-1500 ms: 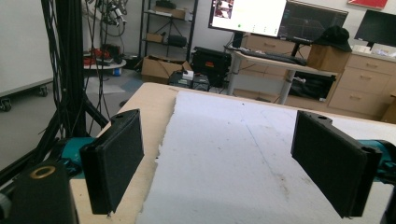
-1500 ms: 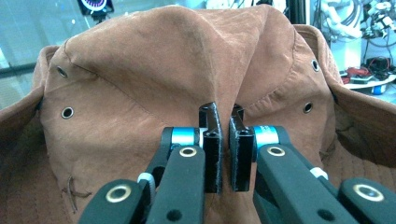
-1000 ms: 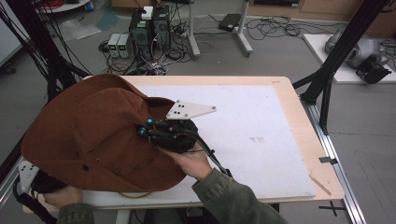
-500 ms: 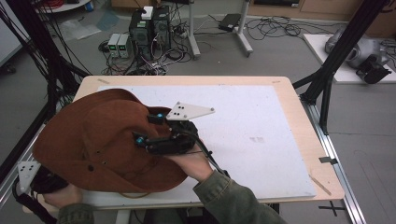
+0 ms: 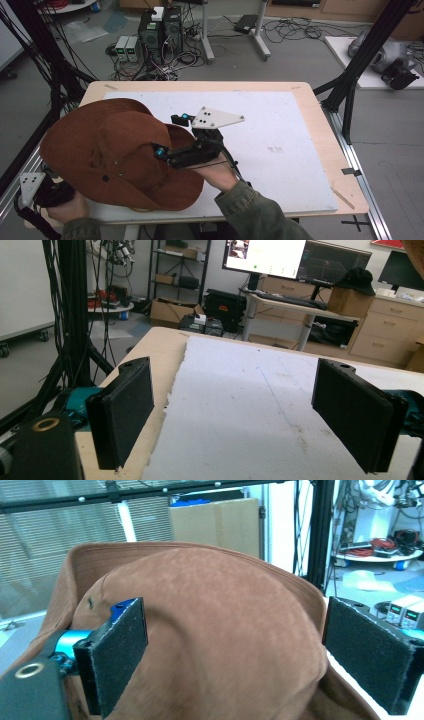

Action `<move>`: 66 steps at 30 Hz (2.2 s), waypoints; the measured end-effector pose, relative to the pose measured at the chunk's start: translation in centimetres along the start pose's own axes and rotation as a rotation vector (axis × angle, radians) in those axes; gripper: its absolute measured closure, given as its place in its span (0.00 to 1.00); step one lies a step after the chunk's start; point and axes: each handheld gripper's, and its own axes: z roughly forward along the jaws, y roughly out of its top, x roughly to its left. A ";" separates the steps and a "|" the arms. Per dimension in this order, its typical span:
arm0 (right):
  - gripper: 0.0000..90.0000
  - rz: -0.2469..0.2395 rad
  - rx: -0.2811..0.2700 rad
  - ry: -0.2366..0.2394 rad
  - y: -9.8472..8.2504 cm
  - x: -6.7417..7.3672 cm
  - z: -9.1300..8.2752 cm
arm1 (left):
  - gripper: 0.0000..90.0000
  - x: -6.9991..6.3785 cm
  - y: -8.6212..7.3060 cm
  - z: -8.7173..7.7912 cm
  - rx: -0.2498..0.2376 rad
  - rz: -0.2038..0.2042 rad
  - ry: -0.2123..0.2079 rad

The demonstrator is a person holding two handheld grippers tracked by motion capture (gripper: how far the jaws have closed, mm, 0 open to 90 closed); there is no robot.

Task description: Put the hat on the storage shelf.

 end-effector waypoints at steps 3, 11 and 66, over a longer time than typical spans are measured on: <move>0.12 0.007 -0.011 -0.014 0.0 -0.4 -0.6 | 0.19 0.0 0.0 0.0 0.000 0.000 -0.002; 0.12 0.032 -0.036 -0.050 0.1 -1.4 -2.1 | 0.19 -0.1 0.0 0.0 0.000 -0.001 -0.002; 0.12 0.042 -0.110 -1.092 -15.3 -12.2 -23.5 | 0.19 -0.8 0.0 0.7 -0.002 0.018 -0.012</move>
